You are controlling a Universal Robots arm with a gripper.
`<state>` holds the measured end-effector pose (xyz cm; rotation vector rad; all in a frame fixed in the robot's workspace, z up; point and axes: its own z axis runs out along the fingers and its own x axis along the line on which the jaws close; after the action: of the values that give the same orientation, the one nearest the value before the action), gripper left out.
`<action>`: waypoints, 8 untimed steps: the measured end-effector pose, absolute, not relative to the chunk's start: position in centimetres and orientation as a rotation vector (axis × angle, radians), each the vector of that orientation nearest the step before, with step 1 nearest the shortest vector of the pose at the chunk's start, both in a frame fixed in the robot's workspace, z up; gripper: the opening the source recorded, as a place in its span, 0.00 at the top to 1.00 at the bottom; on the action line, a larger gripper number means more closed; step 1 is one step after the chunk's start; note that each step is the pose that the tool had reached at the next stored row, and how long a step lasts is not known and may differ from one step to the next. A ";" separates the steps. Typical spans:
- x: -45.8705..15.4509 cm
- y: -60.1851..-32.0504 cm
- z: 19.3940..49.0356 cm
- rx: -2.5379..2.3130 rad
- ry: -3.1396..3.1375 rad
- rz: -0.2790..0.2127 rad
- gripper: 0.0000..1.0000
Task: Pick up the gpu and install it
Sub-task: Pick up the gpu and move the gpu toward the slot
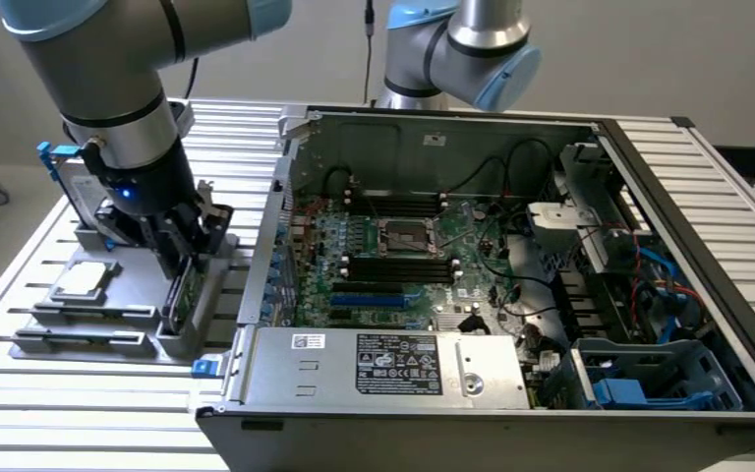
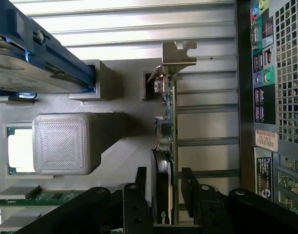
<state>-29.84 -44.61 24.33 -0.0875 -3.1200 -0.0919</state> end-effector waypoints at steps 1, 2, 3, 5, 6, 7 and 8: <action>-29.8 -44.6 24.3 -0.088 -3.120 -0.094 0.60; -29.8 -44.6 24.3 -0.088 -3.120 -0.095 0.67; -29.8 -44.6 24.3 -0.088 -3.120 -0.095 0.67; -29.8 -44.6 24.3 -0.088 -3.120 -0.095 0.67; -29.8 -44.6 24.3 -0.088 -3.120 -0.095 0.67; -29.8 -44.6 24.3 -0.088 -3.120 -0.095 0.67; -29.8 -44.6 24.3 -0.088 -3.119 -0.095 0.69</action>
<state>-29.85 -44.61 24.32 -0.0877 -3.1194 -0.0952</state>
